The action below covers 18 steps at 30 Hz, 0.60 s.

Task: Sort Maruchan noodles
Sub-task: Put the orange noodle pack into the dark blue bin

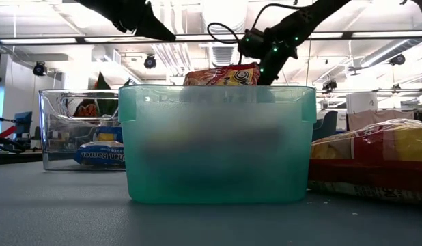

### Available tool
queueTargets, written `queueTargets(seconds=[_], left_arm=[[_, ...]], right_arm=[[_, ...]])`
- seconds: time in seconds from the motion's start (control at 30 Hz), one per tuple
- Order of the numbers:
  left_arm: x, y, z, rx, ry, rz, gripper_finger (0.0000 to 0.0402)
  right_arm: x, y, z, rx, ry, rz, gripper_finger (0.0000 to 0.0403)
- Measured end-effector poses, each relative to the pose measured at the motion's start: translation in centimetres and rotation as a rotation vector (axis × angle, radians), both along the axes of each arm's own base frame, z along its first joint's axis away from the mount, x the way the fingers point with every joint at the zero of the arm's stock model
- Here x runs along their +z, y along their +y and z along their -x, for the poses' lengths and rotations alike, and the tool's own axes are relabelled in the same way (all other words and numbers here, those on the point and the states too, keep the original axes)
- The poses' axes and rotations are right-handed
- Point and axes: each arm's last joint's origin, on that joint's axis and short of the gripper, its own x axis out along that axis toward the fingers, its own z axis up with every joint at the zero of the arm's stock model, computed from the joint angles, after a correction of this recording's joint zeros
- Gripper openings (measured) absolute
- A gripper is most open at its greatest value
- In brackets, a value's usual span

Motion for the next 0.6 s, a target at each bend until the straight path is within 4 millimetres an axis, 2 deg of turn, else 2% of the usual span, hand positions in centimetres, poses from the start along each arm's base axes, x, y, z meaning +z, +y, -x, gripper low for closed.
queueTargets(seconds=[0.6], left_arm=[[0.00, 0.00, 0.00, 0.004, -0.009, 0.012, 0.0070]], right_arm=[[-0.47, 0.45, 0.71, -0.023, 0.066, -0.061, 0.0012]])
